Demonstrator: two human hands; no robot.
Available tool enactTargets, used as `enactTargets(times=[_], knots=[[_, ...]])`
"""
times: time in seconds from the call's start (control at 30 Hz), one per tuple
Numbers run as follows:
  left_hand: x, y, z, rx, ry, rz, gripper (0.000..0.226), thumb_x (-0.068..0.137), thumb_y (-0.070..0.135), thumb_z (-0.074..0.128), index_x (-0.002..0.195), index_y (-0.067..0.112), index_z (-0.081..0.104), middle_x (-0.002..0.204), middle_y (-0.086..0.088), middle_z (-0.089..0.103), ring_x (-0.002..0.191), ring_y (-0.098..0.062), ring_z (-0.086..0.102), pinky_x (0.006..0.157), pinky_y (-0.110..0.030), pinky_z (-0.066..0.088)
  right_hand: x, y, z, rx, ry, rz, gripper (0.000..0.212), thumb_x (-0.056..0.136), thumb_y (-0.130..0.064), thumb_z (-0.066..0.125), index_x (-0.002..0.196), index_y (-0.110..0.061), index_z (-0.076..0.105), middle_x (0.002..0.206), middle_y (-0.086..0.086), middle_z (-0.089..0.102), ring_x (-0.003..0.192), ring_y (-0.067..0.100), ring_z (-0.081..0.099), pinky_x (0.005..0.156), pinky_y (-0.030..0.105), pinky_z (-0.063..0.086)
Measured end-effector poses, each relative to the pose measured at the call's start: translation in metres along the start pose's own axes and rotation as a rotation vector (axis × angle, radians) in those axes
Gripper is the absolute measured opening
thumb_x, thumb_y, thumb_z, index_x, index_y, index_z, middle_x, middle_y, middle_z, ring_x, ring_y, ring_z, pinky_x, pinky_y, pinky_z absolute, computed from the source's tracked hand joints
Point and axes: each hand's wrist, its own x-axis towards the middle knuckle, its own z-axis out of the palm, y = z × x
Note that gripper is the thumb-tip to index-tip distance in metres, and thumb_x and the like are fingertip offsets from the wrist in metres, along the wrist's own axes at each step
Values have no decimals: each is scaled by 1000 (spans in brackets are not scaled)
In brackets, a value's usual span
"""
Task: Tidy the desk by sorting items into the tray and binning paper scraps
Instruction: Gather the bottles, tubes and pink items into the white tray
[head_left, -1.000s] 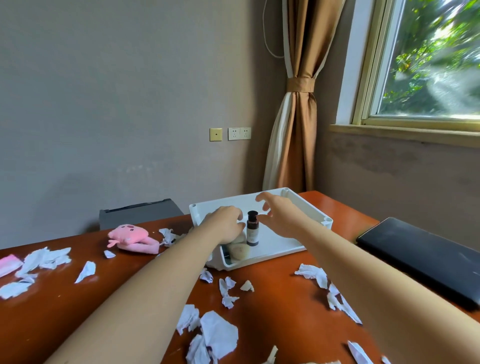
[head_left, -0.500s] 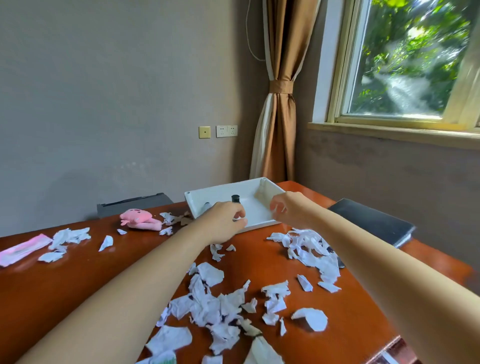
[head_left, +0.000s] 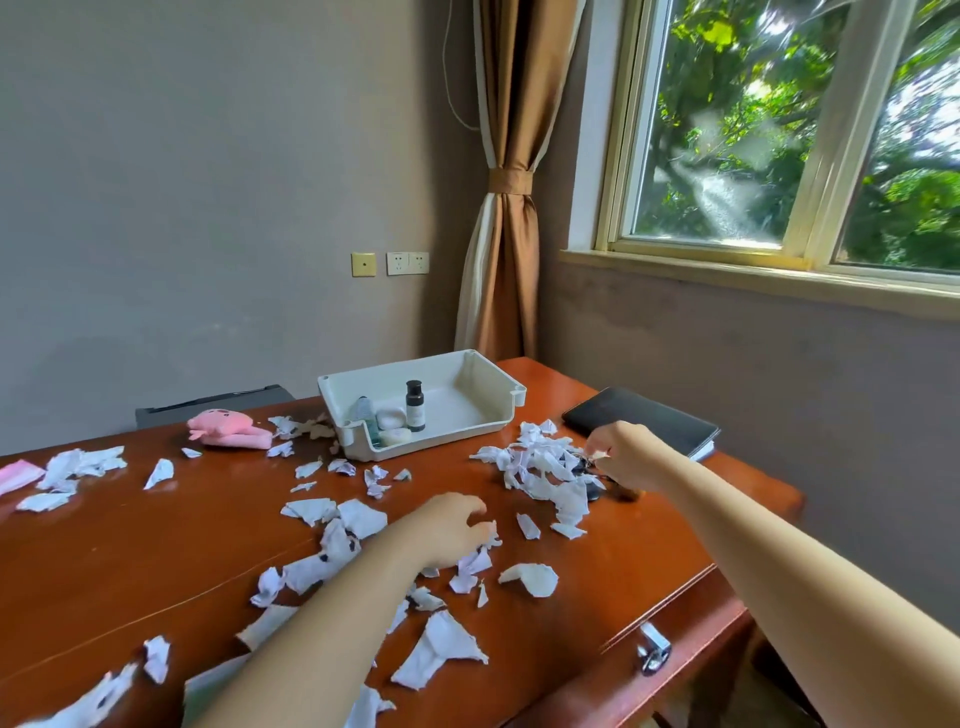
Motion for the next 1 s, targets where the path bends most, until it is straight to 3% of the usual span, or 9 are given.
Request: enactTargets(times=[0.17, 0.47, 0.53, 0.63, 0.77, 0.9, 1.0], knots=[[2, 4, 14, -4, 70, -44, 46, 100, 40, 30, 142, 21, 41, 147, -2, 38, 135, -21, 35, 111, -39, 34, 13, 31, 29, 25, 33, 88, 33, 92, -9, 50, 125, -10, 57, 124, 11, 62, 107, 27, 60, 86, 31, 50], [8, 0, 20, 9, 130, -47, 42, 100, 41, 31, 133, 22, 49, 136, 1, 48, 123, -16, 45, 104, -32, 43, 39, 22, 57, -45, 210, 184, 30, 93, -27, 49, 122, -19, 54, 119, 6, 64, 105, 28, 61, 85, 36, 47], [8, -2, 19, -13, 135, -30, 40, 100, 39, 32, 131, 22, 51, 133, 1, 49, 120, -14, 46, 102, -30, 43, 46, 21, 59, -52, 205, 182, 29, 93, -25, 49, 121, -19, 55, 116, 6, 65, 103, 27, 61, 83, 35, 47], [9, -9, 15, -56, 126, -14, 40, 101, 36, 33, 134, 22, 50, 139, 2, 46, 125, -14, 44, 105, -29, 40, 53, 22, 62, -51, 205, 200, 17, 92, -18, 49, 103, -14, 61, 103, 7, 66, 92, 28, 62, 72, 32, 46], [12, -15, 13, -79, 108, -23, 41, 100, 38, 34, 134, 23, 51, 139, 3, 46, 125, -15, 45, 106, -33, 41, 57, 23, 58, 86, 284, 247, 17, 92, -12, 45, 95, -12, 62, 98, 9, 65, 81, 28, 56, 65, 30, 43], [13, -16, 11, -98, 88, -11, 37, 100, 37, 36, 122, 19, 60, 119, 3, 54, 107, -11, 51, 91, -25, 42, 59, 22, 41, 219, 376, 224, 16, 93, -11, 48, 95, -7, 63, 98, 13, 66, 82, 28, 59, 67, 32, 49], [14, -20, 3, -169, 33, -44, 30, 99, 38, 37, 88, 18, 57, 91, 0, 49, 85, -13, 45, 79, -27, 38, 56, 18, 24, 267, 421, 188, 16, 92, -8, 48, 91, -3, 63, 98, 18, 66, 80, 31, 58, 67, 33, 49]])
